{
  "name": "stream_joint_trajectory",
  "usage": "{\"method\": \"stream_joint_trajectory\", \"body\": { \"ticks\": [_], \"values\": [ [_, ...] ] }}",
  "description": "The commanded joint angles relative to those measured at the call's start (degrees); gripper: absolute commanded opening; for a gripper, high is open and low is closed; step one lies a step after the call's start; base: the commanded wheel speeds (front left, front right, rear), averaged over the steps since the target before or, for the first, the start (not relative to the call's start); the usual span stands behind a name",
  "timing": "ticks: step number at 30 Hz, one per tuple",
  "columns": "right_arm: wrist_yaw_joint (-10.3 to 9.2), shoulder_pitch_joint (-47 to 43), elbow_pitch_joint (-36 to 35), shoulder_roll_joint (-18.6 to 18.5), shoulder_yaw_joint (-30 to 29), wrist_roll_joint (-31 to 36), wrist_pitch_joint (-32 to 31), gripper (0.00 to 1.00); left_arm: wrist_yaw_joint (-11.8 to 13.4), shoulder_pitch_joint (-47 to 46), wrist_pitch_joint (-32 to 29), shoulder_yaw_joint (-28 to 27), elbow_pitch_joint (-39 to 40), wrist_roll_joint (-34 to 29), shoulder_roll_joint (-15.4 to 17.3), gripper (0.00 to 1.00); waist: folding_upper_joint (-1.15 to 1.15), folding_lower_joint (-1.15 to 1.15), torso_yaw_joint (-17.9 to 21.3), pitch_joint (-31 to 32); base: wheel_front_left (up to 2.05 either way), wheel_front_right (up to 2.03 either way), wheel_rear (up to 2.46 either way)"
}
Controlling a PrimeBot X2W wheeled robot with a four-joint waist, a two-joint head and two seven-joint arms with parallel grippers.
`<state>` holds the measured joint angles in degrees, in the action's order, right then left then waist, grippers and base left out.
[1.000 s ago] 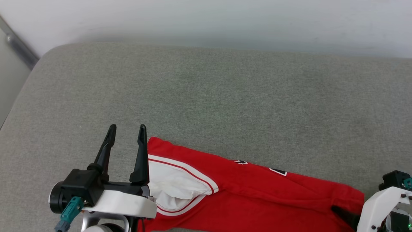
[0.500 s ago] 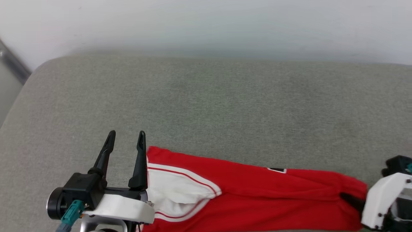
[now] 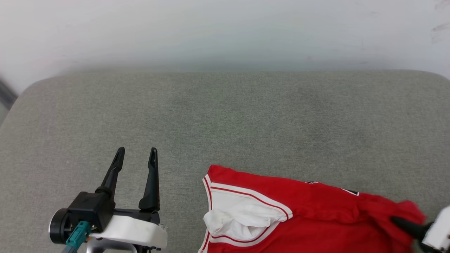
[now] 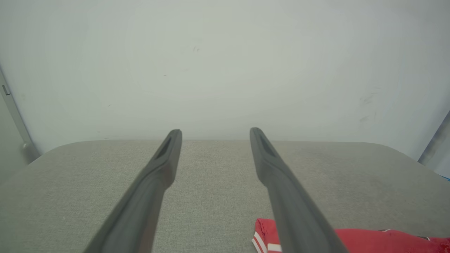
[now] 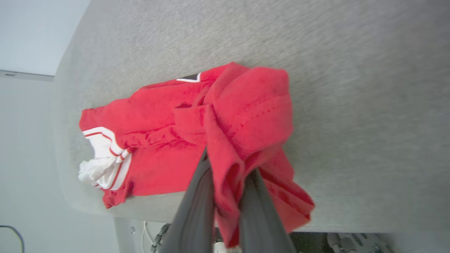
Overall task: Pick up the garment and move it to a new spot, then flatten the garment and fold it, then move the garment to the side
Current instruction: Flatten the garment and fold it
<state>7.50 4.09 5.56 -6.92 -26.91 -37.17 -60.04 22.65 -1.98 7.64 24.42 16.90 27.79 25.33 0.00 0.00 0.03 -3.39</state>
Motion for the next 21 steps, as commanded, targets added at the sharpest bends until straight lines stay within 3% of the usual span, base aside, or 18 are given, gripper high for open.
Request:
{"method": "stream_joint_trajectory", "body": {
  "ticks": [1, 5, 7, 14, 18, 21],
  "values": [
    [-0.02, 1.1, -0.2, 1.3, 0.1, -1.8, -1.2, 0.0, -0.2, -0.1, -0.2, 0.2, 0.2, -0.3, 0.2, 1.0, 0.0, 0.0, -0.1, 0.0, 0.0, 0.0, 0.0],
    [-0.02, 2.1, 1.7, 3.9, 0.6, -13.6, -8.3, 0.0, -0.3, -0.6, -0.4, 0.6, 0.0, -0.3, 0.0, 1.0, 0.0, 0.0, -0.7, -0.1, 0.0, 0.0, 0.0],
    [-0.02, 2.1, 5.8, 4.3, 3.8, -22.5, -9.2, 0.0, -0.4, -0.9, -0.6, 0.9, -0.1, -0.3, -0.2, 1.0, 0.0, 0.0, -1.4, -0.2, 0.0, 0.0, 0.0],
    [-0.02, 4.9, 13.5, 4.1, 20.0, -40.4, -1.1, 0.0, -1.6, -2.3, -1.2, 2.5, -0.7, -0.1, -0.8, 1.0, 0.0, 0.0, -3.8, -1.2, 0.0, 0.0, 0.0],
    [-0.02, 7.8, 15.4, 4.1, 29.8, -44.6, 5.3, 0.0, -2.0, -3.6, -1.3, 3.0, -1.1, -0.1, -1.2, 1.0, 0.0, 0.0, -5.1, -2.2, 0.0, 0.0, 0.0],
    [-0.02, 9.8, 17.4, 4.0, 35.6, -43.5, 9.5, 0.0, -2.3, -4.0, -1.1, 3.3, -1.6, 0.0, -1.5, 1.0, 0.0, 0.0, -6.0, -2.6, 0.0, 0.0, 0.0]
  ]
}}
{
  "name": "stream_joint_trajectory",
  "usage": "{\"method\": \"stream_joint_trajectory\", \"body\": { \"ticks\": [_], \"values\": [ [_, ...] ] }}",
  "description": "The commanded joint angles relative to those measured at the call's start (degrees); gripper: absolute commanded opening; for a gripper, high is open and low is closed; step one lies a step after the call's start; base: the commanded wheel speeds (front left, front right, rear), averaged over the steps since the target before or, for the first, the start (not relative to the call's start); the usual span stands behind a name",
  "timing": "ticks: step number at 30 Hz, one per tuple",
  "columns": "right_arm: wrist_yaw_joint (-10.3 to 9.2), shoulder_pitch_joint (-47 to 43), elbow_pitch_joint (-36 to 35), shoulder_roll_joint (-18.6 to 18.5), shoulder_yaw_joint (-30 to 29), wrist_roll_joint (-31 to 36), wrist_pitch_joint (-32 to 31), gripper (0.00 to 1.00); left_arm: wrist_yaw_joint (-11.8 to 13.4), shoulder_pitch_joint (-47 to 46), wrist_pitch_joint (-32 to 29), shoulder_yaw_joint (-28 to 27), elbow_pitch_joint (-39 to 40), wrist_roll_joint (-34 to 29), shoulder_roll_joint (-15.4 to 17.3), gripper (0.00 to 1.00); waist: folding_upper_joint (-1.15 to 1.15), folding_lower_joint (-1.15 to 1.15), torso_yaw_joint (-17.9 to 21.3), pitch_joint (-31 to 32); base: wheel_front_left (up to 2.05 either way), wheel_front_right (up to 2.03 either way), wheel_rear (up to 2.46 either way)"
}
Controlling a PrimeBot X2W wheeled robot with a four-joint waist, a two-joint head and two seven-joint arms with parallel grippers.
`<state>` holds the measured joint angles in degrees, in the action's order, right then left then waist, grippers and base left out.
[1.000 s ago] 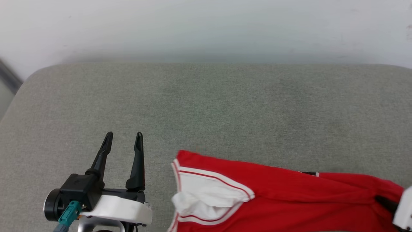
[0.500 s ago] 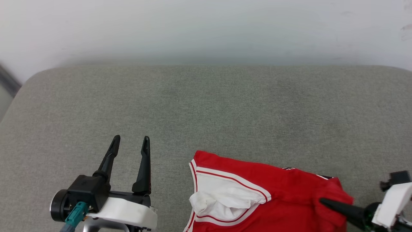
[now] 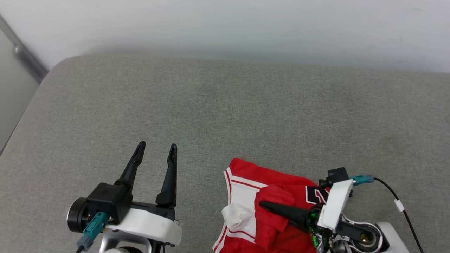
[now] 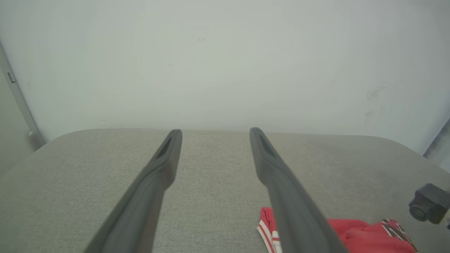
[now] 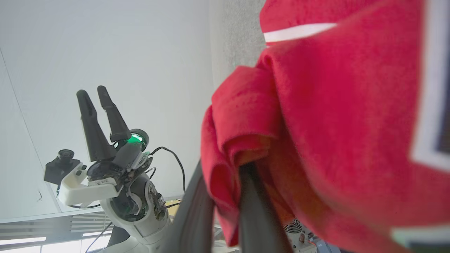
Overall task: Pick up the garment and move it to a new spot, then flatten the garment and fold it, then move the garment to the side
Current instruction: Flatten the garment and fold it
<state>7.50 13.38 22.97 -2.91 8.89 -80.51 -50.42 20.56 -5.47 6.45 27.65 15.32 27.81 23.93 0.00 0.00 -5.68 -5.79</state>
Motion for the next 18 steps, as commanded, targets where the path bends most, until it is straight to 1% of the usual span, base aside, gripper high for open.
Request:
{"method": "stream_joint_trajectory", "body": {
  "ticks": [1, 2, 3, 7, 10, 13, 15, 18],
  "values": [
    [-0.02, 1.3, 0.3, 0.0, 0.9, 0.2, 1.4, 0.11, -0.2, -0.8, 0.2, 0.1, -0.2, 0.0, -0.3, 1.0, 0.0, 0.0, -0.6, -0.4, 0.0, 0.0, 0.0],
    [-0.02, 1.8, 0.8, 0.0, 2.1, -0.2, 2.7, 0.68, -0.3, -1.0, 0.3, 0.2, -0.3, 0.0, -0.4, 1.0, 0.0, 0.0, -0.8, -0.5, 0.0, 0.0, 0.0],
    [-0.02, 2.2, 1.1, 0.0, 3.3, -0.2, 3.6, 1.0, -0.2, -1.0, 0.4, 0.2, -0.4, 0.1, -0.4, 1.0, 0.0, 0.0, -1.0, -0.5, 0.0, 0.0, 0.0],
    [-0.02, 3.4, 0.6, 0.0, 6.3, 0.9, 7.1, 1.0, -0.1, -0.5, 0.8, 0.1, -0.9, 0.3, -0.6, 1.0, 0.0, 0.0, -1.2, -0.4, 0.0, 0.0, 0.0],
    [-0.02, 4.2, -1.2, -0.7, 7.9, 4.6, 8.2, 1.0, 0.0, 0.0, 1.2, -0.1, -1.3, 0.5, -0.6, 1.0, 0.0, 0.0, -0.9, -0.2, 0.0, 0.0, 0.0],
    [-0.02, 4.1, -5.4, -2.4, 9.1, 8.8, 9.8, 1.0, 0.2, 0.3, 1.3, -0.4, -1.6, 0.8, -0.4, 1.0, 0.0, 0.0, -0.1, 0.3, 0.0, 0.0, 0.0],
    [-0.02, 3.7, -8.8, -4.8, 9.6, 14.0, 12.4, 1.0, 0.5, 0.5, 1.3, -0.6, -1.8, 0.8, -0.2, 1.0, 0.0, 0.0, 0.5, 0.6, 0.0, 0.0, 0.0],
    [-0.02, 2.3, -12.4, -8.5, 9.5, 24.6, 17.5, 1.0, 1.0, 1.0, 1.2, -0.9, -2.1, 0.9, -0.1, 1.0, 0.0, 0.0, 1.8, 1.2, 0.0, 0.0, 0.0]
  ]
}}
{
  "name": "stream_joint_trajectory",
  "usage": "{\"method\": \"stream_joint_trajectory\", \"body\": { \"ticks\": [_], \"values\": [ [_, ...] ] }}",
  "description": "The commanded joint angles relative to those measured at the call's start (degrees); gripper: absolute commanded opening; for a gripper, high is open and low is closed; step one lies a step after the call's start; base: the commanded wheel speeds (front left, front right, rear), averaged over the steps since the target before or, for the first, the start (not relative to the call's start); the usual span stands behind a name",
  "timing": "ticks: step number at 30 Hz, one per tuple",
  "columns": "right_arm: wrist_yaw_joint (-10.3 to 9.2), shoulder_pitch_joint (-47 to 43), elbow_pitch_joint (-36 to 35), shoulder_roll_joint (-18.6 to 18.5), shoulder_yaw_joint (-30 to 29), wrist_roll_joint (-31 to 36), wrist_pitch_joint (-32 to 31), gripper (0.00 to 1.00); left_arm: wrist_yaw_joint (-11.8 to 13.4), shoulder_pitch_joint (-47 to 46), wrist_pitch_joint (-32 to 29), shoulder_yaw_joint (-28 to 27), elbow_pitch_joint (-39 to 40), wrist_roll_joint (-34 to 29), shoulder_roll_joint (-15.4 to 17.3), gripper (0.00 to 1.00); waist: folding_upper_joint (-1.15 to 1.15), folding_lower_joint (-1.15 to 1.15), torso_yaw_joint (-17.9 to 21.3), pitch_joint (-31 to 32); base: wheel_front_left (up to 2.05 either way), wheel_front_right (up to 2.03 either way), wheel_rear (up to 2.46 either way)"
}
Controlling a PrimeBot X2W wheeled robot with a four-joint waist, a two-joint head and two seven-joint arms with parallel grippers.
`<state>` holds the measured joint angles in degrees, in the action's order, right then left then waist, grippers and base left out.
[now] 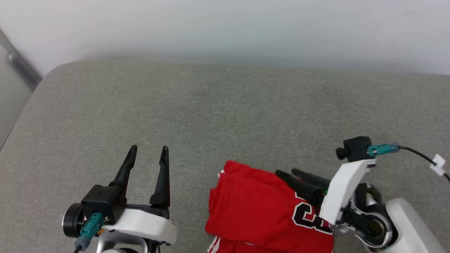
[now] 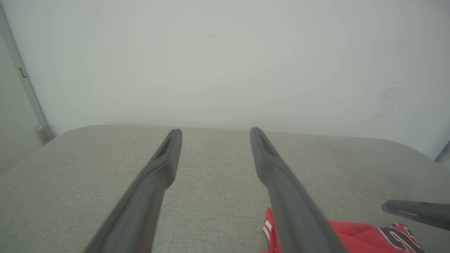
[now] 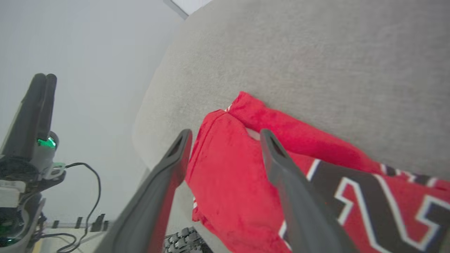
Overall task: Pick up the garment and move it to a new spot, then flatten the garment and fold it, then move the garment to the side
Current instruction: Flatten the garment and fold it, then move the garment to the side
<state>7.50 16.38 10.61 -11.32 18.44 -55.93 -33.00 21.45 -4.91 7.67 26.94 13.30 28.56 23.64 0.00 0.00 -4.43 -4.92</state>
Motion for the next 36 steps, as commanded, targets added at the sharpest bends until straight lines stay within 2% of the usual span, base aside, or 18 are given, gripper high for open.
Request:
{"method": "stream_joint_trajectory", "body": {
  "ticks": [1, 3, 7, 13, 18, 23, 31, 36],
  "values": [
    [-0.02, -1.1, -1.1, -1.3, -0.6, 4.0, 2.0, 1.0, 0.3, 0.7, 0.1, -0.3, -0.1, 0.1, 0.2, 1.0, 0.0, 0.0, 1.0, 0.6, 0.0, 0.0, 0.0],
    [-0.02, -2.4, -2.7, -3.3, -2.7, 12.0, 5.0, 1.0, 0.6, 1.2, 0.1, -0.4, -0.3, 0.2, 0.3, 1.0, 0.0, 0.0, 2.0, 1.1, 0.0, 0.0, 0.0],
    [-0.02, -5.8, -6.8, -4.7, -9.6, 24.5, 9.2, 1.0, 0.8, 1.9, 0.5, -0.9, -0.8, 0.5, 0.7, 1.0, 0.0, 0.0, 3.9, 2.2, 0.0, 0.0, 0.0],
    [-0.02, -11.9, -15.7, -1.6, -20.8, 35.7, 15.1, 1.0, 1.4, 3.1, 1.2, -1.7, -1.5, 0.9, 1.0, 1.0, 0.0, 0.0, 6.1, 3.6, 0.0, 0.0, 0.0],
    [-0.02, -16.3, -22.6, 1.4, -24.1, 39.4, 20.5, 1.0, 2.1, 4.6, 1.9, -2.6, -2.2, 1.2, 1.9, 1.0, 0.0, 0.0, 7.1, 4.7, 0.0, 0.0, 0.0],
    [-0.02, -21.5, -27.3, 3.4, -24.1, 41.4, 22.0, 1.0, 2.7, 6.7, 2.5, -3.2, -2.2, 1.4, 2.4, 1.0, 0.0, 0.0, 7.2, 5.6, 0.0, 0.0, 0.0],
    [-0.02, -27.0, -30.6, 5.4, -23.0, 43.2, 22.5, 1.0, 3.1, 9.2, 3.4, -3.5, -2.8, 2.0, 2.4, 1.0, 0.0, 0.0, 7.5, 6.5, 0.0, 0.0, 0.0],
    [-0.02, -27.4, -31.6, 5.8, -23.0, 45.3, 22.5, 1.0, 2.7, 9.3, 4.1, -3.7, -3.7, 2.4, 2.1, 1.0, 0.0, 0.0, 7.6, 6.5, 0.0, 0.0, 0.0]
  ]
}}
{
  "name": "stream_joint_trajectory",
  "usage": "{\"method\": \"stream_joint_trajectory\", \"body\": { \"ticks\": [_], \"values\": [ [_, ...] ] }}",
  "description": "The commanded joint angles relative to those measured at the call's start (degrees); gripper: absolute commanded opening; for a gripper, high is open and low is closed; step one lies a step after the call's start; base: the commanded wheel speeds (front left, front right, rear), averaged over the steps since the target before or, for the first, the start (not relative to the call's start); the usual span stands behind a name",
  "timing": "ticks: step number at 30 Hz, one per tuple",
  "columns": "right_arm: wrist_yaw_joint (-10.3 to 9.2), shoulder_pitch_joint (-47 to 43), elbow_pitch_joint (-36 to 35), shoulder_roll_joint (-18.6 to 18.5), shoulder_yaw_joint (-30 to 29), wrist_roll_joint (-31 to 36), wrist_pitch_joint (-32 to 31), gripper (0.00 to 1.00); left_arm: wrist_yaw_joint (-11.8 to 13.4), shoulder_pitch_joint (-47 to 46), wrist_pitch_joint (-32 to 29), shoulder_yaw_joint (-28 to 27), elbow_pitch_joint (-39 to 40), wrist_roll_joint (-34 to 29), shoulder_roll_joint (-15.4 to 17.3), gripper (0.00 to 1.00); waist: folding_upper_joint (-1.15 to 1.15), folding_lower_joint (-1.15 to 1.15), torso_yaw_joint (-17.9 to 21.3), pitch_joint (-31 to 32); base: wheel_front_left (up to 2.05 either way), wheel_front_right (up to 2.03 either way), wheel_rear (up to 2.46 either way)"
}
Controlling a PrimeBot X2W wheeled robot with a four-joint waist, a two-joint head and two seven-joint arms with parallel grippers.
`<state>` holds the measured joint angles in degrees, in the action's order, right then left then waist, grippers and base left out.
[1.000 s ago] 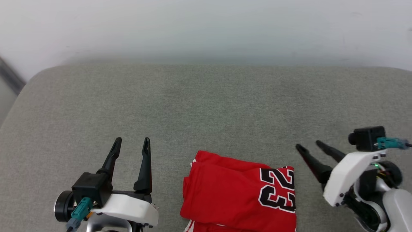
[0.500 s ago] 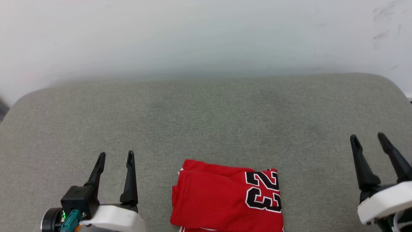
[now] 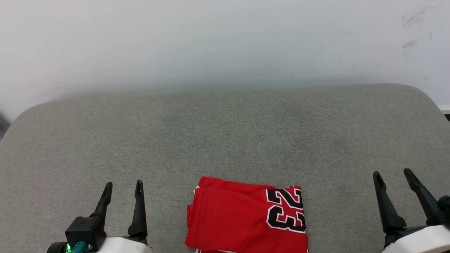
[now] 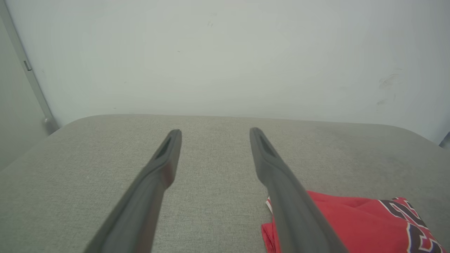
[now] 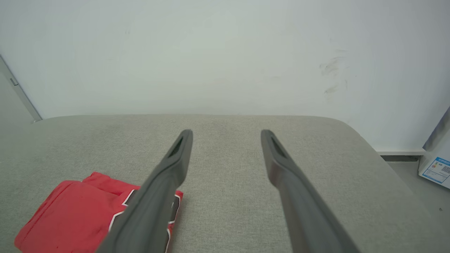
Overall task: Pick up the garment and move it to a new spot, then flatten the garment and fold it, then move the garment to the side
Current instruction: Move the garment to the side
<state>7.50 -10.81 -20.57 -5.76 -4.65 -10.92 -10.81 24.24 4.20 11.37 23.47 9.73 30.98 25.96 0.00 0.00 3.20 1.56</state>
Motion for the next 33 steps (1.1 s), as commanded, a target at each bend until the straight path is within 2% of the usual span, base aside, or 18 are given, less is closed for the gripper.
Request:
{"method": "stream_joint_trajectory", "body": {
  "ticks": [1, 10, 14, 20, 23, 26, 31, 32, 33],
  "values": [
    [-0.02, 0.0, -0.5, 0.2, 0.0, 0.7, 0.2, 1.0, -0.2, 0.0, 0.5, -0.2, -0.3, 0.1, -0.3, 1.0, 0.0, 0.0, -0.1, 0.0, 0.0, 0.0, 0.0],
    [-0.02, 1.3, 0.2, 1.1, -0.7, -0.1, -0.3, 1.0, -1.1, -1.2, 1.5, -0.7, -1.9, 0.9, -0.8, 1.0, 0.0, 0.0, -0.6, -0.4, 0.0, 0.0, 0.0],
    [-0.02, 1.9, 2.0, 0.9, -3.0, -4.0, -2.3, 1.0, -1.3, -1.8, 2.0, -1.1, -2.1, 1.1, -1.3, 1.0, 0.0, 0.0, -1.0, -1.1, 0.0, 0.0, 0.0],
    [-0.02, 5.0, 9.8, -3.2, -9.9, -17.5, -11.3, 1.0, -1.8, -3.5, 2.9, -1.7, -2.3, 0.7, -2.6, 1.0, 0.0, 0.0, -3.3, -3.2, 0.0, 0.0, 0.0],
    [-0.02, 5.8, 14.7, -5.9, -10.5, -25.2, -18.7, 1.0, -2.4, -4.7, 3.1, -1.7, -2.6, 0.4, -3.3, 1.0, 0.0, 0.0, -5.2, -4.4, 0.0, 0.0, 0.0],
    [-0.02, 6.3, 19.4, -6.7, -11.7, -32.0, -24.4, 1.0, -3.3, -6.5, 3.4, -1.3, -3.1, 0.0, -4.2, 1.0, 0.0, 0.0, -7.6, -6.1, 0.0, 0.0, 0.0],
    [-0.02, 7.6, 24.9, -2.6, -8.7, -41.3, -33.1, 1.0, -4.7, -8.6, 3.6, -1.1, -4.1, -0.6, -5.4, 1.0, 0.0, 0.0, -10.5, -9.4, 0.0, 0.0, 0.0],
    [-0.02, 8.7, 26.9, -0.5, -6.3, -46.1, -35.9, 1.0, -5.2, -9.5, 3.7, -1.4, -4.7, -0.9, -6.1, 1.0, 0.0, 0.0, -11.5, -11.0, 0.0, 0.0, 0.0],
    [-0.02, 9.4, 27.4, -0.1, -5.5, -47.3, -36.0, 1.0, -5.5, -9.8, 3.8, -1.5, -4.8, -1.1, -6.2, 1.0, 0.0, 0.0, -11.8, -11.4, 0.0, 0.0, 0.0]
  ]
}}
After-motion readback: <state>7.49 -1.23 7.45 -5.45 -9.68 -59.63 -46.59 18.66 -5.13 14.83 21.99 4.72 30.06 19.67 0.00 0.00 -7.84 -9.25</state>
